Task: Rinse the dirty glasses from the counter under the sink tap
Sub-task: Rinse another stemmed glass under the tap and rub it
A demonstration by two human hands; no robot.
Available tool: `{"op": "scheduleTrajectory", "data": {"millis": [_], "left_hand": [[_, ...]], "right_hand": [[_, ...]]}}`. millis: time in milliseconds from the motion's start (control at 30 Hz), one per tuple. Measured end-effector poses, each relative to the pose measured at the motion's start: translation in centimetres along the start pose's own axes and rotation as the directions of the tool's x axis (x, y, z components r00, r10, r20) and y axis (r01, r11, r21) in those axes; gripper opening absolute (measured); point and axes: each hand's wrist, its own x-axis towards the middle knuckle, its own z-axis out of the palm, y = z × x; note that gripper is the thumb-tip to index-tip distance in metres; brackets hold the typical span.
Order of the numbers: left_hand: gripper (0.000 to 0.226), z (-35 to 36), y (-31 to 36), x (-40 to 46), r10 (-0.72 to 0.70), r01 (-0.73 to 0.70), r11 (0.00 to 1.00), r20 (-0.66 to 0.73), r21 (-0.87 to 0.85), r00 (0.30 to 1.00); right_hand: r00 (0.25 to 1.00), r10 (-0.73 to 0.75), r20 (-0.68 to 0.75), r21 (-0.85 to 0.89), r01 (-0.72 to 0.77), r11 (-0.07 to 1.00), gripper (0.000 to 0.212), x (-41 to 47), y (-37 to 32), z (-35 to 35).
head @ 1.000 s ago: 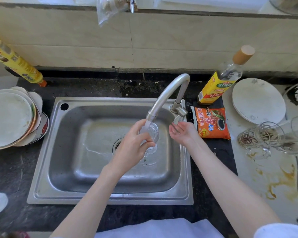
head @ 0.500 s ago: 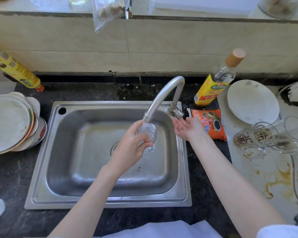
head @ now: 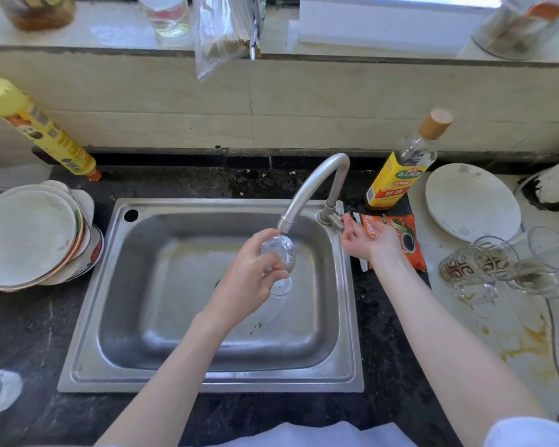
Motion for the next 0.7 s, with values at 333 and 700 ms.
{"op": "scheduleTrajectory", "data": {"millis": [333,700], "left_hand": [[0.014,0.3,0.1,0.2,-0.087,0.079,0.994,-0.121,-0.071,0.989],[0.010,1.9,1.7,-2.3,-0.026,0.008,0.991,-0.132,-0.136,0.991]], "right_hand": [[0.984,0.159,-0.075,-0.645,-0.170,0.745,0.027,-4.7,7.0,-3.0],[0.953,0.285,-0.099,-0.412,-0.300,0.861,0.014,-5.0,10.5,-3.5]]}}
